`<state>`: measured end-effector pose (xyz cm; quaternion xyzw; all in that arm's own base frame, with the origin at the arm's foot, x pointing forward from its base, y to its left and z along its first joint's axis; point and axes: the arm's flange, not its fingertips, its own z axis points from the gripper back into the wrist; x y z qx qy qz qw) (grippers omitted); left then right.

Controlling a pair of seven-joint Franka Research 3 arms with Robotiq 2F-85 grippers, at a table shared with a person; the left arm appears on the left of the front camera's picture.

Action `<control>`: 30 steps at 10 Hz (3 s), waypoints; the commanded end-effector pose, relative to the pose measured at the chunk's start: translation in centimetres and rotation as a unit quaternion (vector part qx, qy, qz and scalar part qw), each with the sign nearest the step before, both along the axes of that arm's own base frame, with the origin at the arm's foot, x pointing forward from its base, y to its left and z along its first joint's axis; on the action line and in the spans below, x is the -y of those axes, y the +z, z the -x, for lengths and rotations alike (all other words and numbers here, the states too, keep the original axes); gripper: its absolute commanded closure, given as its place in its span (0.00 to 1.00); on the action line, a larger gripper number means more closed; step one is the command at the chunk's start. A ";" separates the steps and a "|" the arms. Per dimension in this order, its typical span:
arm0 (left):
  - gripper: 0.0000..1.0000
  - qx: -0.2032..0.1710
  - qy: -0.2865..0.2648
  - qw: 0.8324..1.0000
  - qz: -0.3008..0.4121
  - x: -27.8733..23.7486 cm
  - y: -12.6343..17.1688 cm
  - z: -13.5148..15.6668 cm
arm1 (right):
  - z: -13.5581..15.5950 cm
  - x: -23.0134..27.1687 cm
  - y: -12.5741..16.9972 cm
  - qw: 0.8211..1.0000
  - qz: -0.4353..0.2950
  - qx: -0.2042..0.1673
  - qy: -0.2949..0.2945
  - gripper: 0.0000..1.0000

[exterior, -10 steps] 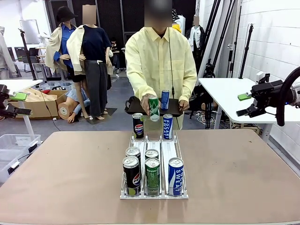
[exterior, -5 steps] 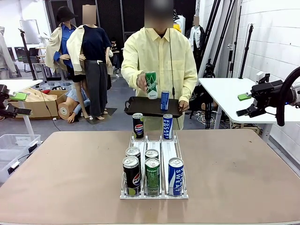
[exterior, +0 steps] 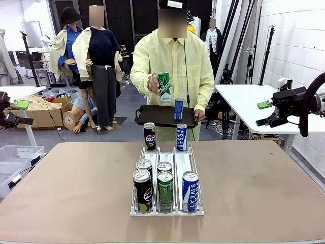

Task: Retrieve and hand over the desired beverage to the person.
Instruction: Pick up another can of the same type that the person held from the Automatic Can Dispenser.

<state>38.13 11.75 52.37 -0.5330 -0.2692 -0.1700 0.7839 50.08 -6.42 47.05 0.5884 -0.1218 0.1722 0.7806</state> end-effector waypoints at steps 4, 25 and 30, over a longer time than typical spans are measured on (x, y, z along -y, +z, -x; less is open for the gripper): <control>0.00 0.006 0.000 1.000 0.012 0.0 0.2 0.0 | 0.0 -0.1 0.0 1.000 -0.002 -0.001 0.002 0.00; 0.00 0.006 0.000 1.000 0.012 0.0 0.2 0.0 | 0.0 -0.1 0.0 1.000 -0.002 -0.001 0.002 0.00; 0.00 0.006 0.000 1.000 0.012 0.0 0.2 0.0 | 0.0 -0.1 0.0 1.000 -0.002 -0.001 0.002 0.00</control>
